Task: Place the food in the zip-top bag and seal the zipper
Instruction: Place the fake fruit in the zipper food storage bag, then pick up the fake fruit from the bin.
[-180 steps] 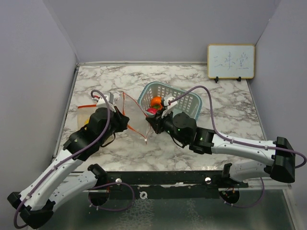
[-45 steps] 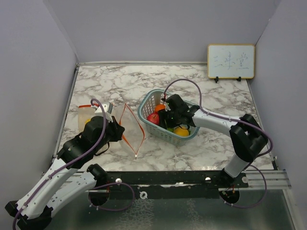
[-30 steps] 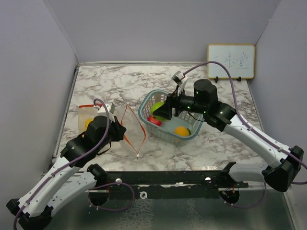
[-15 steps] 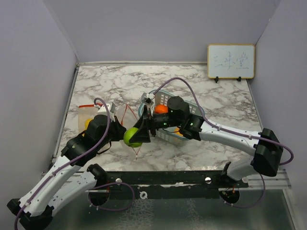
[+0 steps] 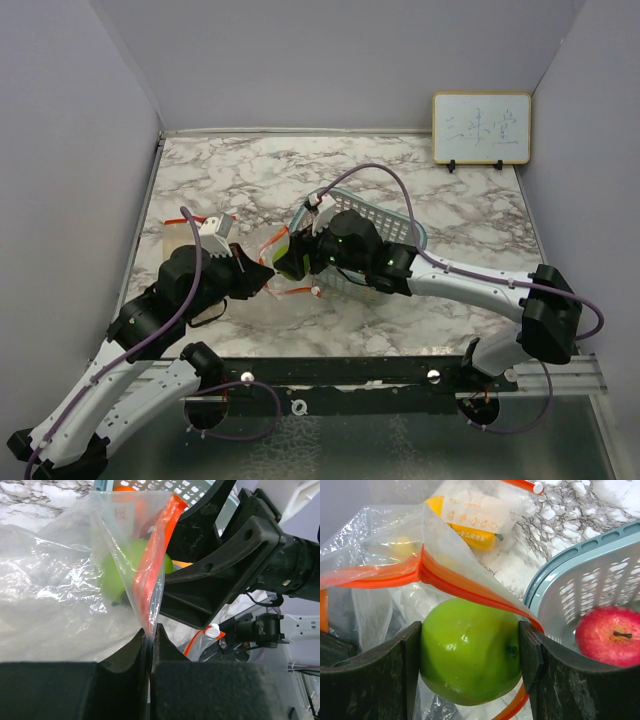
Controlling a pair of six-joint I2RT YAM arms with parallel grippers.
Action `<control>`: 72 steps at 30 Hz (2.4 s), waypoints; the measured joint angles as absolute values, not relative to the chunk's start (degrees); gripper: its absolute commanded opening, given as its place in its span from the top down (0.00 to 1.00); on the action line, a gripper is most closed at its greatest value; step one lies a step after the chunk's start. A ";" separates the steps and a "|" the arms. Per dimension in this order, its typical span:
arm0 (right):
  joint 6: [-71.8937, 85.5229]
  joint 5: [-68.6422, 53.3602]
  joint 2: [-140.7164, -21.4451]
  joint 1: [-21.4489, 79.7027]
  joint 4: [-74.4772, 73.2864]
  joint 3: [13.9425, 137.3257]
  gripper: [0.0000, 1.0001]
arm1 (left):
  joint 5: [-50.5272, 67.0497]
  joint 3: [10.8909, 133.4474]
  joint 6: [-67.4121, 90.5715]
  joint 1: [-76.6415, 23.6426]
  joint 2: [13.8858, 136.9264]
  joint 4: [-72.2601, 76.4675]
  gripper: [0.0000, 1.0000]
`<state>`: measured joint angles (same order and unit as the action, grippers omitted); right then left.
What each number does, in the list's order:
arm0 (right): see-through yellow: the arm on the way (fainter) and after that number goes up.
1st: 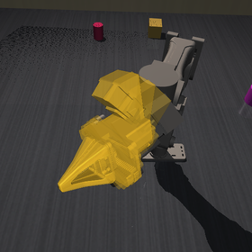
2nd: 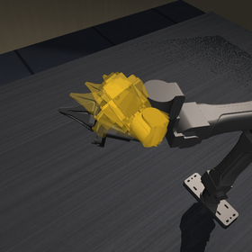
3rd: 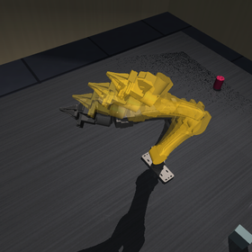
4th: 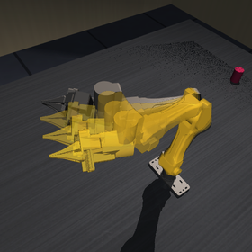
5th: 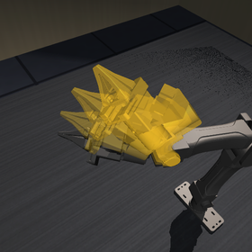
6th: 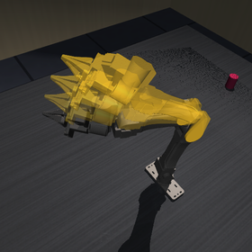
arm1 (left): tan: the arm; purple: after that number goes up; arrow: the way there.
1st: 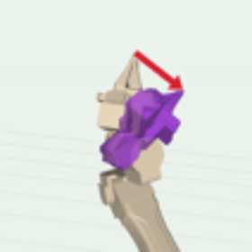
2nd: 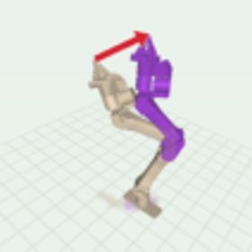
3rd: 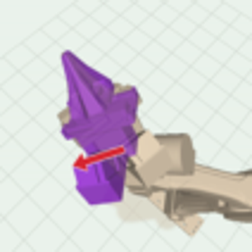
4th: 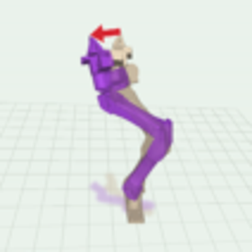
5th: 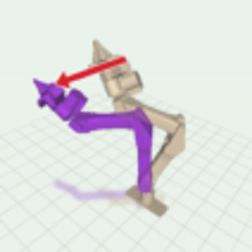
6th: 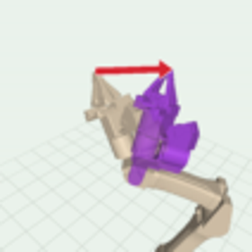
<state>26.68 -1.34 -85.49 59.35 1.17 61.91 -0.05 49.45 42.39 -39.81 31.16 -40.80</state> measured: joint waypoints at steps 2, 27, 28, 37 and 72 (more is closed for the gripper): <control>26.13 0.95 -85.47 60.01 -0.03 62.33 0.16 | 0.95 49.36 42.96 -39.81 31.31 -40.16 1.00; 30.20 25.30 -75.31 58.98 -21.87 66.17 0.01 | -14.24 45.50 44.23 -39.81 21.93 -42.76 1.00; 30.94 25.91 -76.51 58.30 -22.79 66.15 0.01 | -15.16 45.50 44.27 -39.81 20.99 -42.83 1.00; 34.74 22.90 -88.66 52.16 -22.24 66.70 0.03 | -15.73 45.50 44.18 -39.81 21.63 -42.92 1.00; 23.70 -14.79 -72.71 51.33 -9.72 66.78 0.70 | -15.53 43.83 43.03 -39.81 24.53 -42.65 1.00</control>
